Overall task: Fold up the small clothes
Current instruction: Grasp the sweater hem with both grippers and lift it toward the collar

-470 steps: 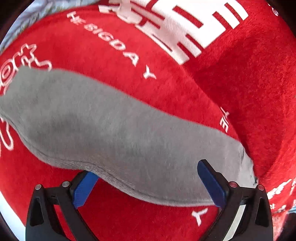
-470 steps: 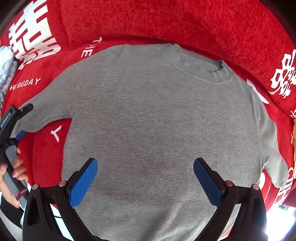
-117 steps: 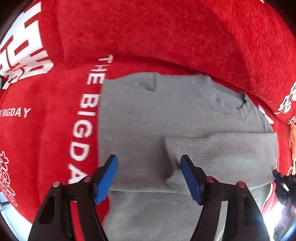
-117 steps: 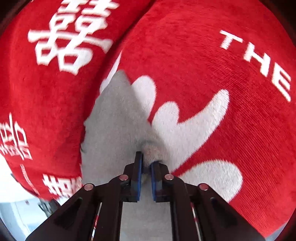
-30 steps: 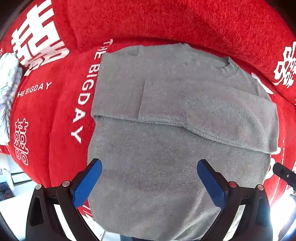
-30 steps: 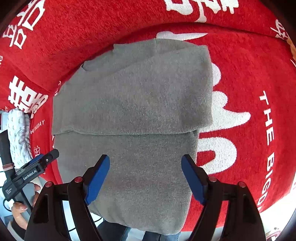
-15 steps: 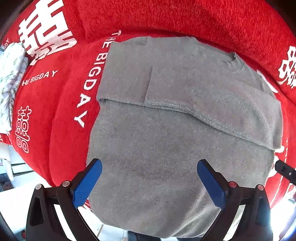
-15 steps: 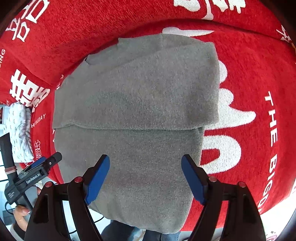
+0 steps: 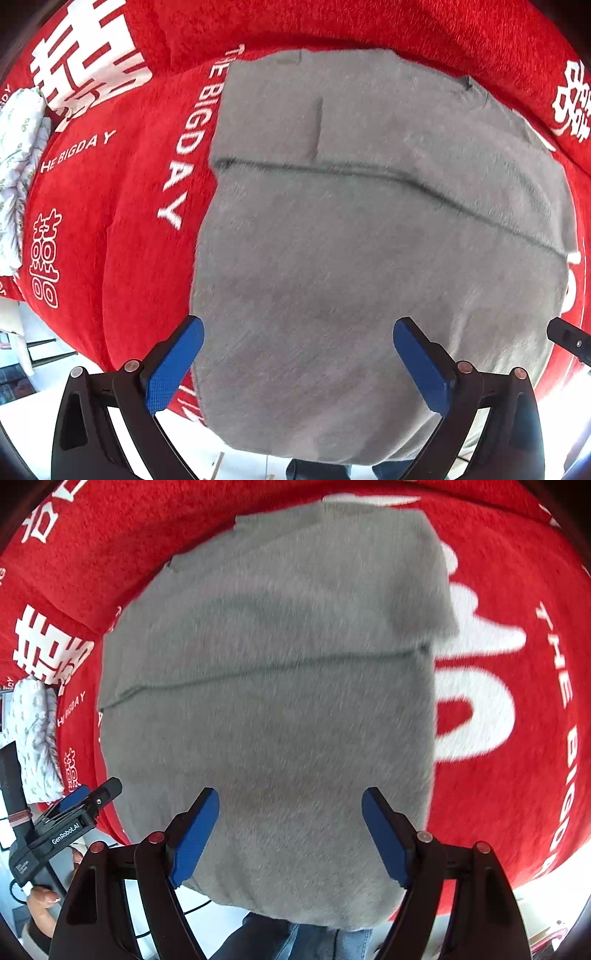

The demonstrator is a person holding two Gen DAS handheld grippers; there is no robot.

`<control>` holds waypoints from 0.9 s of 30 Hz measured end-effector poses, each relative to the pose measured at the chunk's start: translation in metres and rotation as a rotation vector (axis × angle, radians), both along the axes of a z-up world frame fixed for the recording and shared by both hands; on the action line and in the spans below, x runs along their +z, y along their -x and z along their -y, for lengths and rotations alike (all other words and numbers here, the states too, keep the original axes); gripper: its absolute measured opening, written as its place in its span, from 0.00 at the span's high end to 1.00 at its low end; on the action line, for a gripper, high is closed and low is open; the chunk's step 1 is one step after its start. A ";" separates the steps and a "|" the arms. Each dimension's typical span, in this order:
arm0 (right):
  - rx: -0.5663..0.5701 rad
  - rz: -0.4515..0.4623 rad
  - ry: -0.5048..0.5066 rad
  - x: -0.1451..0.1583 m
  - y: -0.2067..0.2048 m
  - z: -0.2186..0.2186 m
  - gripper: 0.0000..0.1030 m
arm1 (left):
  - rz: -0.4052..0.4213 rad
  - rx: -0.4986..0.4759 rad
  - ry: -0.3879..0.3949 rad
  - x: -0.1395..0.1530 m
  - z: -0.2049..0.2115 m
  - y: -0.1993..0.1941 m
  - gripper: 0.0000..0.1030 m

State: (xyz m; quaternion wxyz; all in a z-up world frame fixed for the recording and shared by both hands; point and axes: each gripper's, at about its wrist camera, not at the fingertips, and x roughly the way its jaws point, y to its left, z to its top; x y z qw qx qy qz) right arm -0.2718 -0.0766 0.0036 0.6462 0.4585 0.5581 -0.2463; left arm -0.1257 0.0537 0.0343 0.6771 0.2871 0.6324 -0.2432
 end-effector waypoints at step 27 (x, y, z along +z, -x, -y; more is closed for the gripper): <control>-0.071 0.089 -0.176 -0.040 0.088 -0.079 0.20 | -0.170 -0.037 0.010 -0.049 -0.119 0.033 0.00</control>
